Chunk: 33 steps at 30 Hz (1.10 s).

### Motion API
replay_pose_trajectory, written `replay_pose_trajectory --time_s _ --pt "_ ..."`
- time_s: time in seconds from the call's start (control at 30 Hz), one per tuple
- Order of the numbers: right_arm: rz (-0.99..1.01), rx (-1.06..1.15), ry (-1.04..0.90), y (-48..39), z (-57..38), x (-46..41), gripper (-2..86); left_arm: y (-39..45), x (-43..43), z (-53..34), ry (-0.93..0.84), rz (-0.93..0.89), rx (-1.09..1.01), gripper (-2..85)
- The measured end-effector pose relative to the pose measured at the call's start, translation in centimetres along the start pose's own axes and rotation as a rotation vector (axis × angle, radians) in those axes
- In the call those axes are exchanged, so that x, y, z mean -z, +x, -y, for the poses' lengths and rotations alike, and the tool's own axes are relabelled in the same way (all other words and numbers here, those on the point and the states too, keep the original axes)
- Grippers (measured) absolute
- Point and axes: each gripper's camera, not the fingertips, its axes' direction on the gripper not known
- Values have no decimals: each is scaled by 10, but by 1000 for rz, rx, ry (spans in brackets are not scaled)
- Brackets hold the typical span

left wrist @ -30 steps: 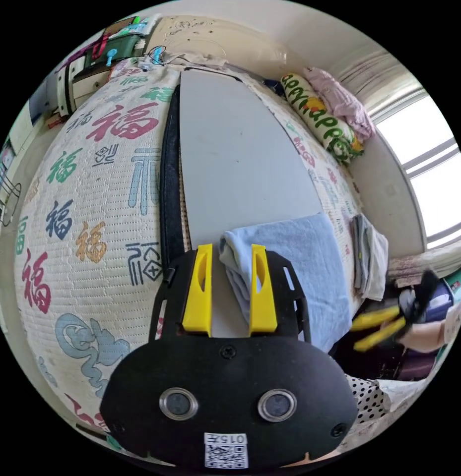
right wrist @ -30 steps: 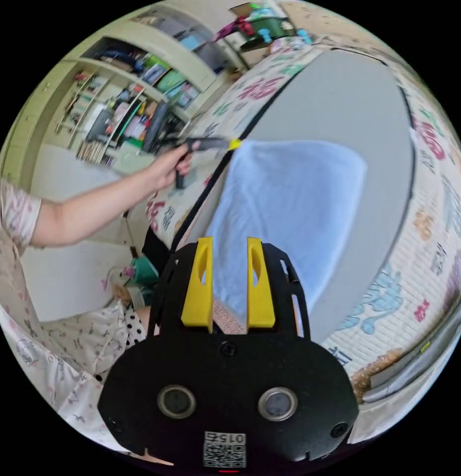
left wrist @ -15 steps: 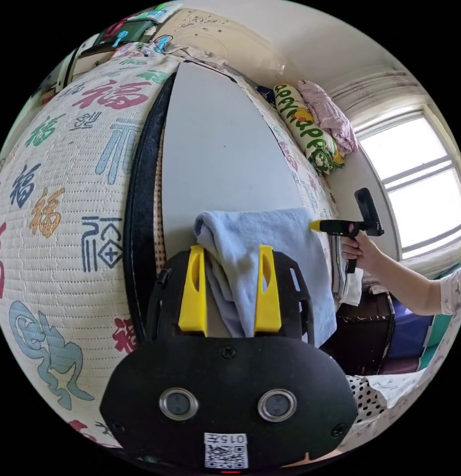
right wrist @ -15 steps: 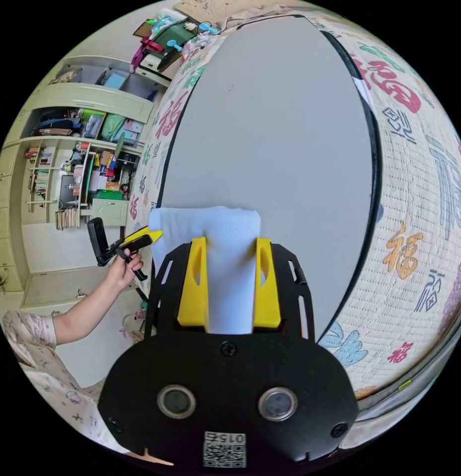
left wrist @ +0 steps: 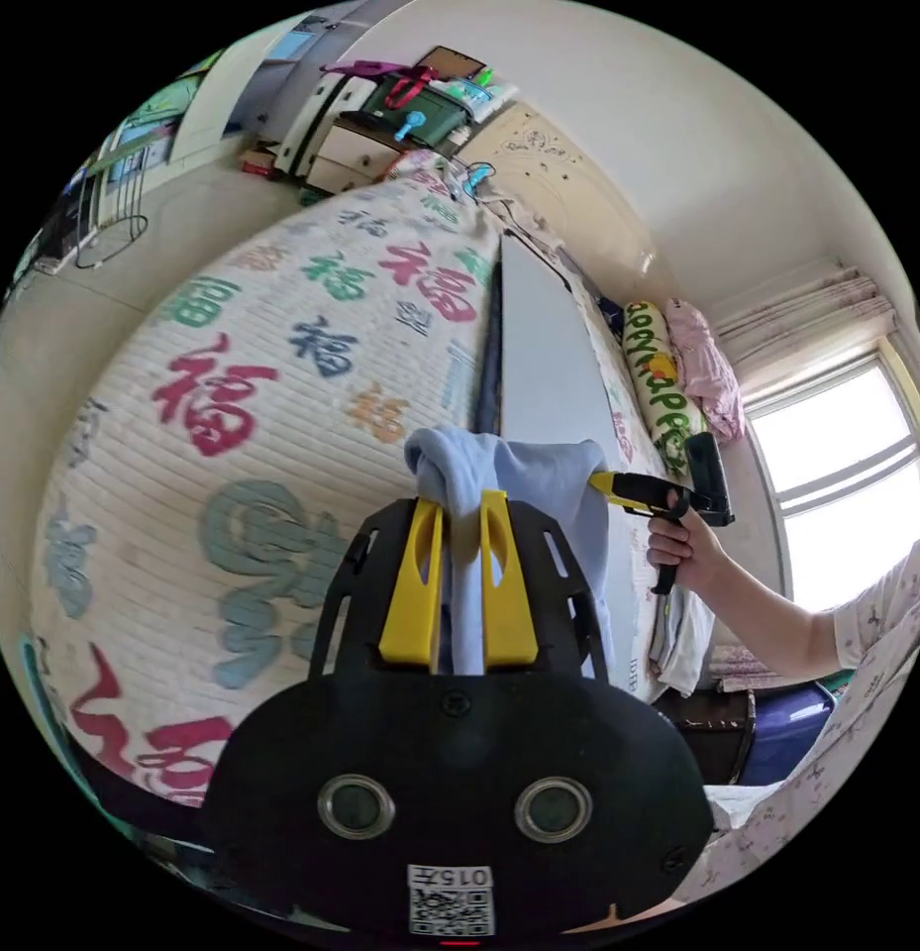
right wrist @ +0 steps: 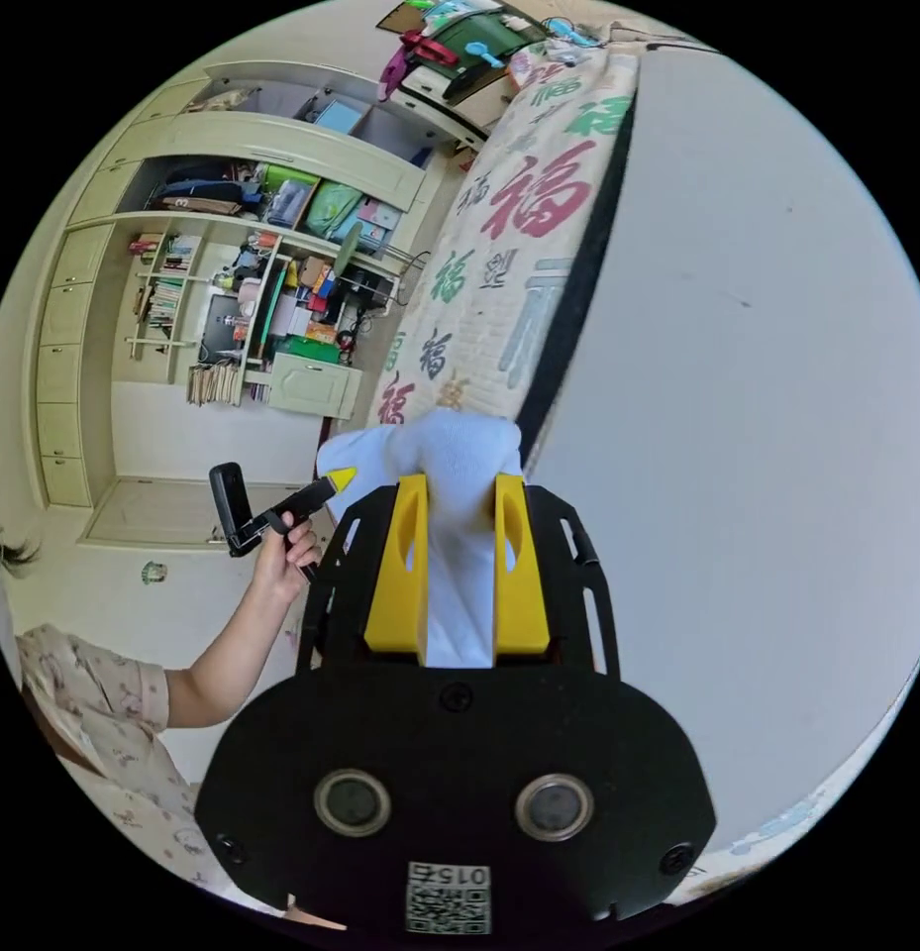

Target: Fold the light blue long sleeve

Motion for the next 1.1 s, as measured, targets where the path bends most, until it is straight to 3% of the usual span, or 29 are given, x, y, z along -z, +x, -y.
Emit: replay_pose_trajectory --time_s 0.23,0.37,0.47,0.57,0.73,0.87,0.97,1.03,1.1 --pt "37 -59 9 -61 96 -74 100 -74 23 115 -89 317 -158 58" --pt "-12 -129 101 -84 152 -72 100 -102 -15 164 -165 386 -194 59" --pt "-136 -210 135 -85 177 -53 91 -122 -48 153 -160 367 -144 62" --pt "-244 -223 190 -88 179 -7 64 -143 -62 109 -115 417 -38 56" --pt "-310 33 291 -123 106 110 57 -129 -2 -30 200 472 -33 9" --pt "-779 317 528 -207 -20 223 40 -62 41 -178 417 476 -245 -2" --pt "-979 271 694 -215 -85 281 55 -29 8 -266 415 519 -354 4" --pt "-927 140 681 -190 -103 317 61 -27 -29 -299 319 398 -290 9" --pt "-818 -14 636 -157 -117 373 91 -8 -87 -330 168 70 -297 16"
